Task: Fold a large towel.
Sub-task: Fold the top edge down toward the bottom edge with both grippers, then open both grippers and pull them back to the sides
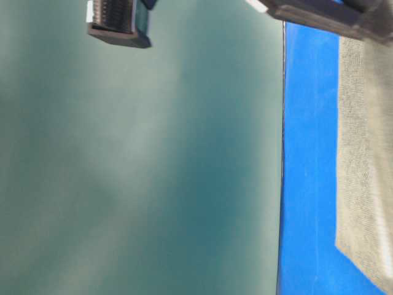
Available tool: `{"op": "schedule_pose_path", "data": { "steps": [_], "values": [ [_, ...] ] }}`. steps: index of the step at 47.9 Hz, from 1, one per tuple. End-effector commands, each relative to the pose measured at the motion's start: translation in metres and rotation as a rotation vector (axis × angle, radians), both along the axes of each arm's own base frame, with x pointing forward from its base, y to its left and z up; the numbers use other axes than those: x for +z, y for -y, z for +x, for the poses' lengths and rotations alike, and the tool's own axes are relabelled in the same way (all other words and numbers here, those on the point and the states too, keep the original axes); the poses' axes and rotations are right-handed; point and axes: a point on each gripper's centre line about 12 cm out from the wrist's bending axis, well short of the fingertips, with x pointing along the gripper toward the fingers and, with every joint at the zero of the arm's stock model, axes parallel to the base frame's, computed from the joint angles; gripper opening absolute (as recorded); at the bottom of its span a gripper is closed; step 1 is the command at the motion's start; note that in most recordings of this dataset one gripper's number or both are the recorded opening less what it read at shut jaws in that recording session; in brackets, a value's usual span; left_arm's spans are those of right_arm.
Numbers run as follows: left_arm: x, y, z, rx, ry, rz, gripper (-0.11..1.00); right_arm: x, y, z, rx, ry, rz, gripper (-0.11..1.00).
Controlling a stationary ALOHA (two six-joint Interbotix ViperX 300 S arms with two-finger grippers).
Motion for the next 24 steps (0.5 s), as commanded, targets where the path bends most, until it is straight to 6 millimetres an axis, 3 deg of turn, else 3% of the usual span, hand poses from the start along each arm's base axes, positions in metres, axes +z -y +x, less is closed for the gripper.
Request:
{"op": "schedule_pose_path", "data": {
  "steps": [1, 13, 16, 24],
  "values": [
    [0.002, 0.006, 0.004, -0.012, 0.011, -0.007, 0.03, 0.002, -0.007, 0.004, 0.014, 0.022, 0.023, 0.06],
    [0.006, 0.009, 0.015, -0.010, 0.026, -0.017, 0.05, -0.001, -0.015, 0.012, 0.037, 0.034, 0.038, 0.07],
    [0.008, 0.013, 0.016, -0.019, 0.032, -0.019, 0.19, 0.001, -0.020, 0.014, 0.050, 0.041, 0.038, 0.13],
    [0.017, 0.031, 0.017, -0.072, 0.056, -0.027, 0.70, 0.009, -0.046, 0.015, 0.117, 0.056, 0.037, 0.61]
  ]
}}
